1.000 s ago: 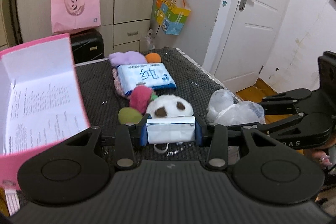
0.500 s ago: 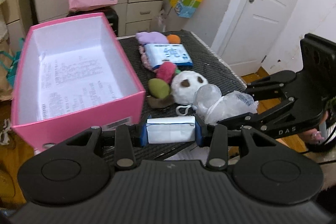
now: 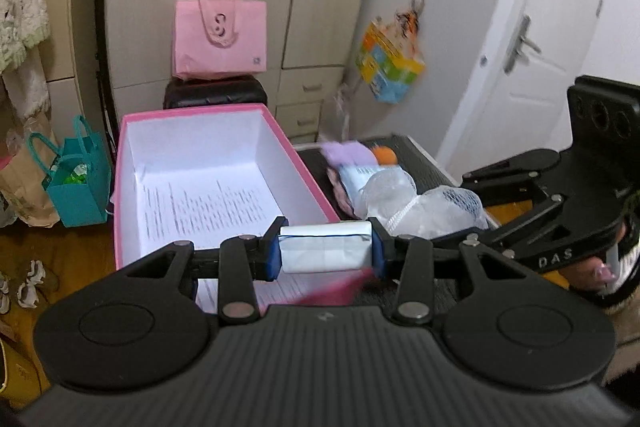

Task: Organize soft objects
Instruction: 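Drop the white pack into the pink box with the left tool while the right tool drops the puff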

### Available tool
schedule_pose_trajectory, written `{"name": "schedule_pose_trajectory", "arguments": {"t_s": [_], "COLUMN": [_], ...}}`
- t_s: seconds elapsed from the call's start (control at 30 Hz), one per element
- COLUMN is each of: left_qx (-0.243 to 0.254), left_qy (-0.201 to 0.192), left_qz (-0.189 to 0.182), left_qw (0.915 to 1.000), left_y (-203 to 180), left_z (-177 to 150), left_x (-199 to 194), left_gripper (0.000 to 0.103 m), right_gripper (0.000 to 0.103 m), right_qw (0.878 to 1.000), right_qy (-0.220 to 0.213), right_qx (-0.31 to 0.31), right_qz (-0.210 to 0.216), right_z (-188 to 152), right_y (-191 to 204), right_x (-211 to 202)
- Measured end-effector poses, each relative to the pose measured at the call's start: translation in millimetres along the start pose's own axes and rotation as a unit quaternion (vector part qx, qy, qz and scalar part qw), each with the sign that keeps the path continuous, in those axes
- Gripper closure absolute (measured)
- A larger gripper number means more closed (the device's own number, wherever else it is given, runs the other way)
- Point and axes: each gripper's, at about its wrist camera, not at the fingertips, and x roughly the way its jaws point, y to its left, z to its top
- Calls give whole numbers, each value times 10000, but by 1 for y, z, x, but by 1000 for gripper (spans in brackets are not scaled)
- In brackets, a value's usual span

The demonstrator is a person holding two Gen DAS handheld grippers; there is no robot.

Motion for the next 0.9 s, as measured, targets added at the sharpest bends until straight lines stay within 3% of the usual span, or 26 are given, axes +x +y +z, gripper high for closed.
{"name": "schedule_pose_trajectory", "arguments": {"t_s": [0.3, 0.4, 0.53, 0.9], "left_qx": [12, 90, 27, -462], "left_qy": [-239, -224, -125, 343], "left_qz": [638, 998, 1118, 1147], "left_qw": [9977, 9947, 9936, 9917], "left_y": [51, 67, 87, 121], "left_z": [38, 50, 63, 61], "left_x": [60, 87, 116, 172], "left_gripper": [63, 63, 63, 63], "right_gripper": [64, 63, 63, 59], "right_qw": [9972, 9925, 9842, 9678], "right_qy": [216, 351, 623, 1260], "right_qx": [-507, -726, -1044, -1588], "right_qz": [-511, -922, -1286, -1494], "right_z": [64, 81, 91, 98], "right_y": [-32, -44, -56, -78], "right_x": [66, 95, 128, 192]}}
